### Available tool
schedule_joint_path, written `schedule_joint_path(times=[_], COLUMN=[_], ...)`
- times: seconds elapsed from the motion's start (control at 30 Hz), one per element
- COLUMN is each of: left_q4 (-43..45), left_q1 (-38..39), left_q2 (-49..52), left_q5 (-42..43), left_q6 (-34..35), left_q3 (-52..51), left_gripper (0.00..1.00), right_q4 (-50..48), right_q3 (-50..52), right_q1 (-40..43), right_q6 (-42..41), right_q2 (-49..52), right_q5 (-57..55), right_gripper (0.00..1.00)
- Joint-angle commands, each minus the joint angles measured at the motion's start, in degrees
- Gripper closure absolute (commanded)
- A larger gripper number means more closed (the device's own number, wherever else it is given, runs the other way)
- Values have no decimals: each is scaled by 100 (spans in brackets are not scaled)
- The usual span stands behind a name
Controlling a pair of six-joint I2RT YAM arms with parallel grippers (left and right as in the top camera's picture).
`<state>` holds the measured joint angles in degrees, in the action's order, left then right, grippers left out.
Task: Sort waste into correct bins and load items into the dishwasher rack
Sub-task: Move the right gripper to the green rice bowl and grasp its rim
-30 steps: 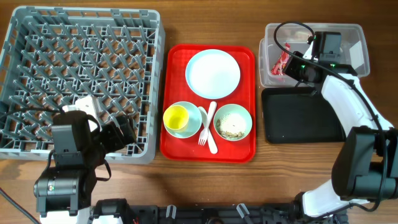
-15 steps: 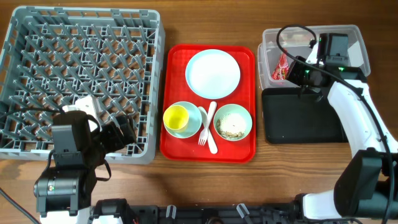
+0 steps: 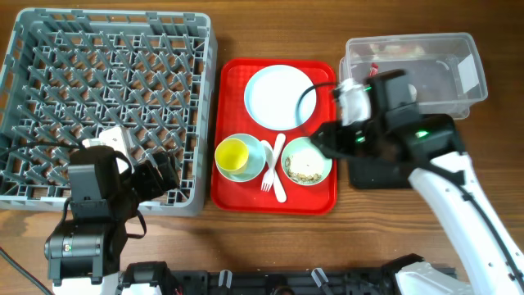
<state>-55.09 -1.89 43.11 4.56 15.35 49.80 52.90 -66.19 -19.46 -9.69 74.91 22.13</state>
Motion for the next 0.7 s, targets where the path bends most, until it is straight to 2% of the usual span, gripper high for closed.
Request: schedule_joint_path(times=[0.0, 0.13, 0.23, 0.37, 0.67], left_q4=[15, 15, 11, 13, 13], left_q1=[-26, -26, -26, -26, -26], left_q2=[-35, -35, -35, -35, -35], left_q5=[11, 11, 11, 11, 11], left_q6=[9, 9, 9, 9, 9], left_q3=[109, 109, 109, 109, 109], left_gripper=[0, 0, 0, 0, 0], right_q4=[-188, -640, -822, -1071, -1239], right_q3=[372, 442, 442, 442, 450], right_q1=[-883, -1587, -1812, -1862, -1862], right_q6=[-125, -289, -581, -1047, -1241], right_q2=[345, 1064, 1648, 2282, 2796], right_q5=[-713, -1281, -1412, -1517, -1733], right_gripper=[49, 52, 60, 74, 83])
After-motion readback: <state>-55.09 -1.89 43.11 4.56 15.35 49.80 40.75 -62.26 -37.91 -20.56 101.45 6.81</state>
